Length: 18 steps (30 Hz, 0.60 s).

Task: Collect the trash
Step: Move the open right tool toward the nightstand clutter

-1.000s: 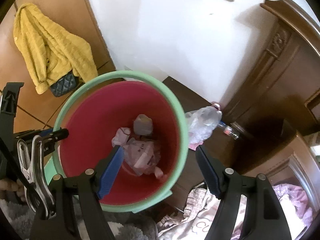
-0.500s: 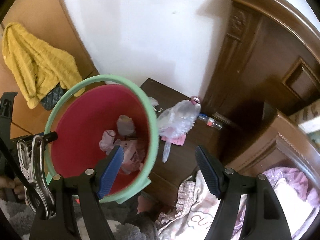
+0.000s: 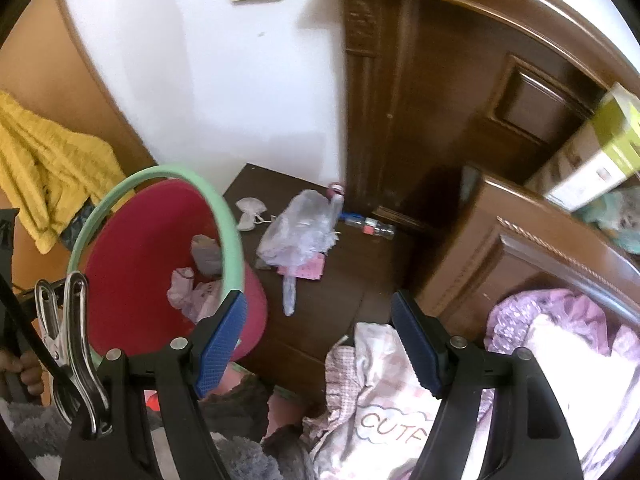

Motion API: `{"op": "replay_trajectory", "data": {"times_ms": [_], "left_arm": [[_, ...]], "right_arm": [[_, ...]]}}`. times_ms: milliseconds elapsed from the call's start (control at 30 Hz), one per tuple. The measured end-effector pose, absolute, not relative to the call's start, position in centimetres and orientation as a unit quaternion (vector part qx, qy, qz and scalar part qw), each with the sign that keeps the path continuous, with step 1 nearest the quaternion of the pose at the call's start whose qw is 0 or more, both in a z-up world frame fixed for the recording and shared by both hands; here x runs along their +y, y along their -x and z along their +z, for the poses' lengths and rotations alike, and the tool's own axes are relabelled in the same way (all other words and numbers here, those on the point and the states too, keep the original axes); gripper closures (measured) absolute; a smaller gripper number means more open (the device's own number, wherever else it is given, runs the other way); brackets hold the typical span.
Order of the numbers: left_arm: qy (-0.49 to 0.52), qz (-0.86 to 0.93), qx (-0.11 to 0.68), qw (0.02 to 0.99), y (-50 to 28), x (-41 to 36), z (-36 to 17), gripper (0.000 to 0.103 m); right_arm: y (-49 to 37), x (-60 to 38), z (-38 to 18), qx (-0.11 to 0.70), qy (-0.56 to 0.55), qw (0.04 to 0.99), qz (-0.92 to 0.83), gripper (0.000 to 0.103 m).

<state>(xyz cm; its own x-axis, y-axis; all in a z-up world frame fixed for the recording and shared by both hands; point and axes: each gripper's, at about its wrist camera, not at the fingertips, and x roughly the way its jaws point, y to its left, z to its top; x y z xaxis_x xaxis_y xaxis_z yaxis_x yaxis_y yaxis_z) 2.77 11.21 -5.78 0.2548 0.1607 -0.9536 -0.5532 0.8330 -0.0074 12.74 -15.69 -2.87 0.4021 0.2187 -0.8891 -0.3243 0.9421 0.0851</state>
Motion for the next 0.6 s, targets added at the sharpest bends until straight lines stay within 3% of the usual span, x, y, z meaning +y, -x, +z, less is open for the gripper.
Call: {"op": "replay_trajectory", "data": {"times_ms": [600], "left_arm": [[0.158, 0.243, 0.578, 0.763, -3.2, 11.0, -6.2, 0.083]], "right_arm": [[-10.8, -22.0, -5.6, 0.547, -0.030, 0.824, 0.147, 0.028]]}}
